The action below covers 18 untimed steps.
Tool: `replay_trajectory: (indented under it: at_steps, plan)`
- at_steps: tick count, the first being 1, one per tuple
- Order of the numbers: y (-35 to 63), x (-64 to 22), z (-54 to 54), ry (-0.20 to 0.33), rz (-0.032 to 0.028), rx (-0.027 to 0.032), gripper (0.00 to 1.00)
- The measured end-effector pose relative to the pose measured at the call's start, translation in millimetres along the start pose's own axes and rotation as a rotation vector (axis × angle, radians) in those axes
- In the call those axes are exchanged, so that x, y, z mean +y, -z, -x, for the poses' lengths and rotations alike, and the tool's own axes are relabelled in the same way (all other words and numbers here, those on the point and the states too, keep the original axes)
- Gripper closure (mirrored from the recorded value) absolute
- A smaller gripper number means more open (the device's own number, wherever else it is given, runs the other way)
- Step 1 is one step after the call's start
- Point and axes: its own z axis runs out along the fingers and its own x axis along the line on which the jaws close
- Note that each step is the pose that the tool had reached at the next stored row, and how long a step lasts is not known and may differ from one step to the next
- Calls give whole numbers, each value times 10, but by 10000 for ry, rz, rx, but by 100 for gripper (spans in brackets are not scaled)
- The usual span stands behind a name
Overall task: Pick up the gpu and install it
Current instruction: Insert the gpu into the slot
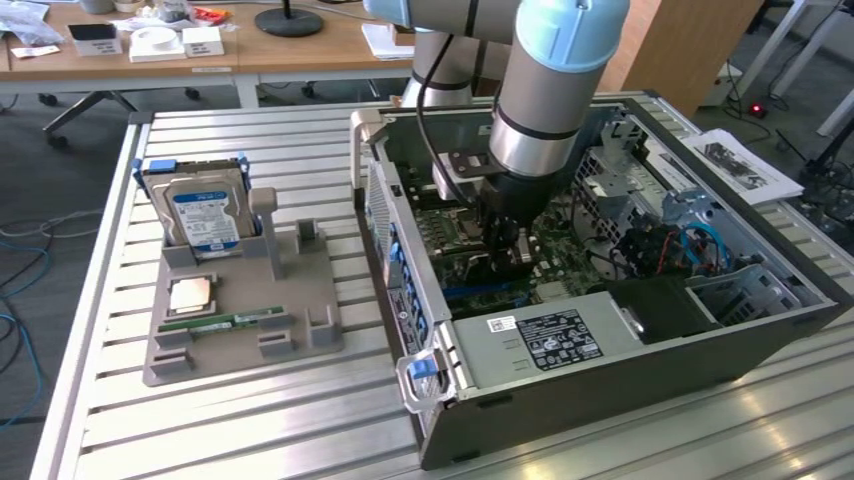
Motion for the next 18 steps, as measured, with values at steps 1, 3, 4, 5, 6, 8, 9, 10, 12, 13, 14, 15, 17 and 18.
replay_trajectory:
  at_steps: [1,3,4,5,6,8,9,10,12,13,14,15,17,18]
  plan:
    - [0,0,0,0,0,1,73]
    - [0,0,0,0,0,0,73]
    - [0,0,0,0,0,0,73]
    - [0,0,0,0,0,0,73]
    - [0,0,0,0,0,0,73]
    - [0,0,0,0,0,0,73]
    - [0,0,0,0,0,0,73]
    - [0,0,0,0,0,0,73]
    - [0,0,0,0,0,0,73]
    - [0,1,0,1,-1,0,73]
    - [0,3,0,1,-4,0,73]
    - [0,7,0,0,-10,-2,73]
    - [0,14,-1,1,-23,-5,73]
    - [0,17,-1,1,-30,-6,73]
